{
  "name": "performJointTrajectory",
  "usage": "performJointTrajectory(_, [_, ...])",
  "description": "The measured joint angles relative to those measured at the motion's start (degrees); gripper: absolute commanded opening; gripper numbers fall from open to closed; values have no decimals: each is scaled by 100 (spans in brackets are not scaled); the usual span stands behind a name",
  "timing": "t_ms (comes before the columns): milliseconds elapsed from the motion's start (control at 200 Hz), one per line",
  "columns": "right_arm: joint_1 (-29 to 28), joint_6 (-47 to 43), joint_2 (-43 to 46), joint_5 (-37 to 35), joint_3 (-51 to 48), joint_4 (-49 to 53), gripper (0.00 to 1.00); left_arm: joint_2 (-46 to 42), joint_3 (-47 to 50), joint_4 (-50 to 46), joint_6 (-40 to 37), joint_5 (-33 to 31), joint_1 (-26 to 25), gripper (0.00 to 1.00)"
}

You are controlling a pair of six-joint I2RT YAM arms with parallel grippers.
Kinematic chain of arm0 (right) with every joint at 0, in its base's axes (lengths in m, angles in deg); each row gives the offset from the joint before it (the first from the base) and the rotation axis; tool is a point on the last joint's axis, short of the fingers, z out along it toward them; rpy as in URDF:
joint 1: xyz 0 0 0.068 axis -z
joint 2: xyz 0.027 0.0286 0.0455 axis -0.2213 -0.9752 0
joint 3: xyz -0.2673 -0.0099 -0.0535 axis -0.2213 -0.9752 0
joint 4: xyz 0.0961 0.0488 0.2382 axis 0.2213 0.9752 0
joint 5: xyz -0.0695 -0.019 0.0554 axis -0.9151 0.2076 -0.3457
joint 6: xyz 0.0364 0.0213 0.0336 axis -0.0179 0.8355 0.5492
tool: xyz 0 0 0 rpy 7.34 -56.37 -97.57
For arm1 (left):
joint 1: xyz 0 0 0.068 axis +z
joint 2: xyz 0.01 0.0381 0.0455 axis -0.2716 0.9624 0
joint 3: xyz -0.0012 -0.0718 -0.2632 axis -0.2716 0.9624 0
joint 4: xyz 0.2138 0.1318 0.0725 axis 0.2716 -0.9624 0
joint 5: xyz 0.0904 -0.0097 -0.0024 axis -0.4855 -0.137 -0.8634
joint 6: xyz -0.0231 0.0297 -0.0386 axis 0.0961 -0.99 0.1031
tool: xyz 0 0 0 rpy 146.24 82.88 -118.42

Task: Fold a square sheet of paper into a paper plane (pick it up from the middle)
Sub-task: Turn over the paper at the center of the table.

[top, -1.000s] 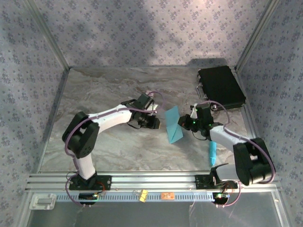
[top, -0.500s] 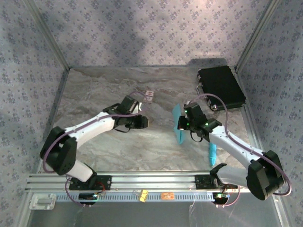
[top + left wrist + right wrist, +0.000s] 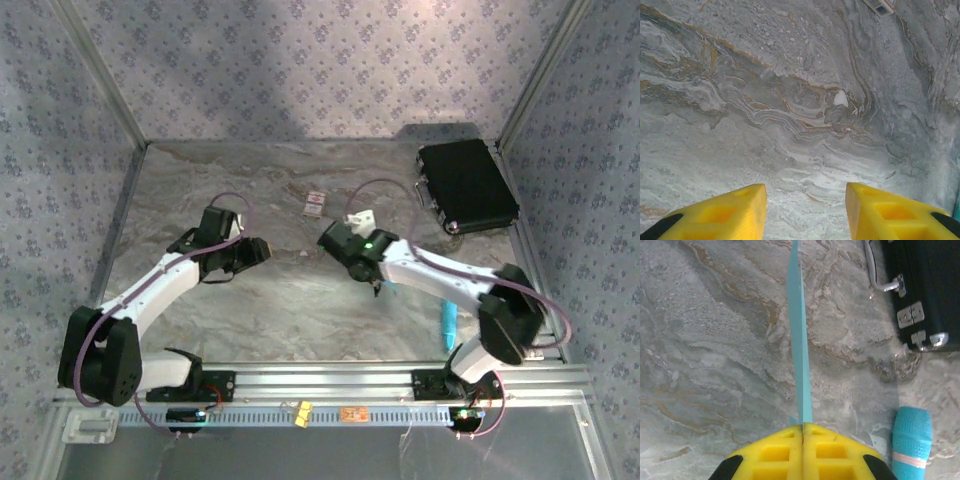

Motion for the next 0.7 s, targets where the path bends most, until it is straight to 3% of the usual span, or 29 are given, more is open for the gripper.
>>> performJointTrajectory(245, [-568, 17, -1305, 186, 669, 118, 5, 13, 0, 15, 243, -258, 470, 46])
performJointTrajectory(515, [-592, -50, -1617, 1261, 940, -514, 11, 260, 0, 7, 328, -334, 584, 46])
performJointTrajectory(580, [-520, -46, -1617, 1661, 966, -769, 15, 358, -2, 9, 343, -332, 584, 46])
performJointTrajectory(700, [-278, 7, -1615, 2433, 964, -1189, 33, 501, -31, 17, 352, -269, 584, 47])
